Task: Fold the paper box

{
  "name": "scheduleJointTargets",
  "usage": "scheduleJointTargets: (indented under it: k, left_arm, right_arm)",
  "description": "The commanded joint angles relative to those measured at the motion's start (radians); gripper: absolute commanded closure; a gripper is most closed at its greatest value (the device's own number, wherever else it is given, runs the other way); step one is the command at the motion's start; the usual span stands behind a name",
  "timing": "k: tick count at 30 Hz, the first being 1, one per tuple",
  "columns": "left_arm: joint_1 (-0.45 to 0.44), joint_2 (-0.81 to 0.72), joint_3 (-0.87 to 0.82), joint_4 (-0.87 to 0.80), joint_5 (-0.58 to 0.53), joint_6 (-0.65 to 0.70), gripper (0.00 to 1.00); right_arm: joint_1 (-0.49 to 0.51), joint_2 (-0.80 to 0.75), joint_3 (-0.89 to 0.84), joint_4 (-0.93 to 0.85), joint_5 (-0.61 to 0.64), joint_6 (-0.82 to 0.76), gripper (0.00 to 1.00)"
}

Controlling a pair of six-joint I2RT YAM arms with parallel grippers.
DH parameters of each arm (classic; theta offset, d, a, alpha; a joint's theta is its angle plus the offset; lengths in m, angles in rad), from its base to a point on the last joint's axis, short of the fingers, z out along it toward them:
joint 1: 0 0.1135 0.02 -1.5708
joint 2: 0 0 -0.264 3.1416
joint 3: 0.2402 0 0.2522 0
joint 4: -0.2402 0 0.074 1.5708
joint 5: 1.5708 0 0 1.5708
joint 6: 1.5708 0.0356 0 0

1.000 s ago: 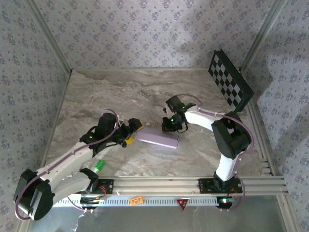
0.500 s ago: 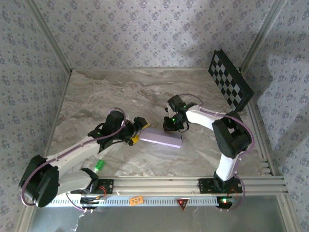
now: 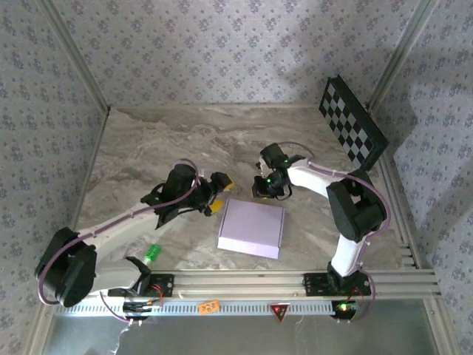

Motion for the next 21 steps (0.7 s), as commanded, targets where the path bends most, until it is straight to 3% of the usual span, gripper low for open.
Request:
scheduleJointTargets:
  k: [1, 9, 12, 16, 21]
  left_arm:
    - [-0.003, -0.005, 0.064, -0.076, -0.025, 0.055, 0.1]
    - [0.0, -0.047, 0.084, -0.288, -0.038, 0.19, 0.08]
    - [-0.002, -0.055, 0.054, -0.298, -0.011, 0.197, 0.07]
    - [-0.007, -0.061, 0.012, -0.272, 0.012, 0.188, 0.06]
    - [-0.017, -0.07, -0.029, -0.229, 0.023, 0.177, 0.05]
  right_arm:
    - [-0.002, -0.009, 0.023, -0.037, 0.023, -0.03, 0.84]
    - [0.007, -0.187, -0.027, -0.121, 0.051, -0.053, 0.82]
    - [0.024, -0.227, -0.05, -0.135, -0.005, -0.052, 0.81]
    - [0.043, -0.184, -0.05, -0.097, -0.086, -0.039, 0.81]
    - [0.052, -0.113, -0.038, -0.073, -0.078, -0.031, 0.81]
